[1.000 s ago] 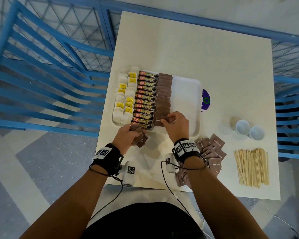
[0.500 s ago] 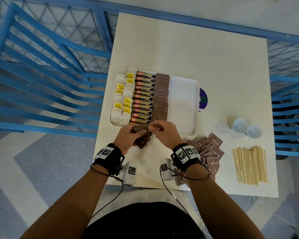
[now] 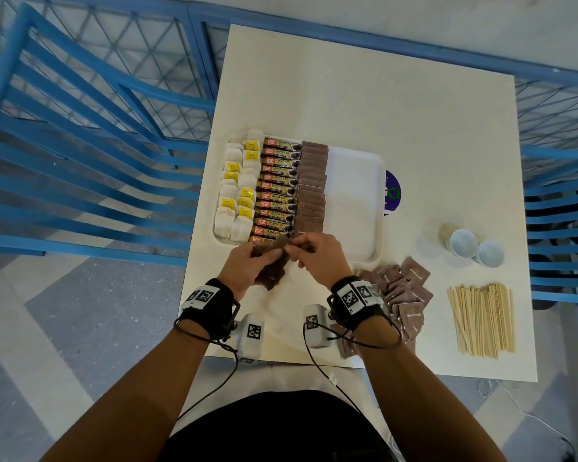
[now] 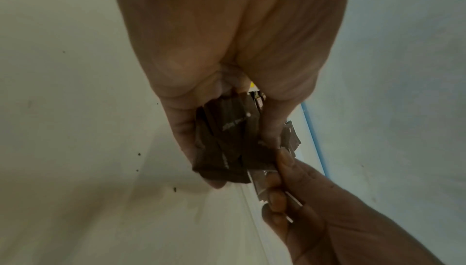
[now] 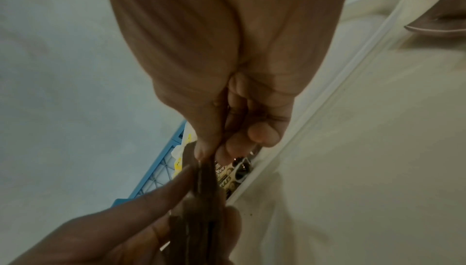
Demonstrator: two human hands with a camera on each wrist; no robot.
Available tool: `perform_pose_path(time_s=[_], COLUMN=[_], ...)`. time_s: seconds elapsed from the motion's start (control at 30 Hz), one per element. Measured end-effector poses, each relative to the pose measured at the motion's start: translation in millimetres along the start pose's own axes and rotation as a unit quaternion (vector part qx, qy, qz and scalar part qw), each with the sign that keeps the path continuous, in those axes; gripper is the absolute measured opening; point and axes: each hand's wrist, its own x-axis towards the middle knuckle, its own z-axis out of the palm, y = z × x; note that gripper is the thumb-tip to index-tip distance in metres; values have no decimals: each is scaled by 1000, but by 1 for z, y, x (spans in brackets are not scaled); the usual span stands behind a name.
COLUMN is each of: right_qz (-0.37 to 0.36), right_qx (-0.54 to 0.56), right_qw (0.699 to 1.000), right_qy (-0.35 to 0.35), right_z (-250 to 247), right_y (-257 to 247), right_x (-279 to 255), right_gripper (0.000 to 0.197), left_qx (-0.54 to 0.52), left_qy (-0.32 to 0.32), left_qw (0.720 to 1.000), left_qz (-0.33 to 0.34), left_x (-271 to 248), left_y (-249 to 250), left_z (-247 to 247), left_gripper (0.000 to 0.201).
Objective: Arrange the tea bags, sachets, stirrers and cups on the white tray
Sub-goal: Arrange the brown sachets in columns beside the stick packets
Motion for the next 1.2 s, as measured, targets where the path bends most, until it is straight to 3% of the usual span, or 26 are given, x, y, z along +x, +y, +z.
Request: perform_pose_path(time_s=[0.1, 0.2, 0.3, 0.37, 0.43, 0.6, 0.83, 1.2], right_qz=[-18, -29, 8, 13, 14, 15, -33, -78], right_qx=[-29, -45, -32, -53, -59, -49, -162, -215], right_qw=[999, 998, 999, 998, 998, 994, 984, 967], right_qy=[-30, -18, -26, -30, -4, 96, 59, 113], right_z=[-4, -3, 1, 3, -1, -22, -24, -11], right_y=[-3, -7, -5, -1, 0, 4, 8, 9], right_x=[0, -1, -3, -3, -2, 10, 25, 25], right_gripper=[10, 15, 23, 23, 20, 11, 16, 18], left_qx=[12, 17, -1, -13, -16, -17, -15, -6], left_qy=[17, 28, 40, 41, 43, 47, 46, 29], left_qw=[1000, 999, 999, 999, 999, 999, 999, 999], left_qz=[8, 23, 32, 22, 9, -13, -20, -24], left_x=[0, 1, 1, 2, 2, 2, 2, 3], left_y=[0, -1, -1, -2, -4, -6, -7, -3], left_z=[-1, 1, 2, 3, 4, 0, -3, -4], left_gripper=[29, 19, 11, 16, 21, 9, 20, 22])
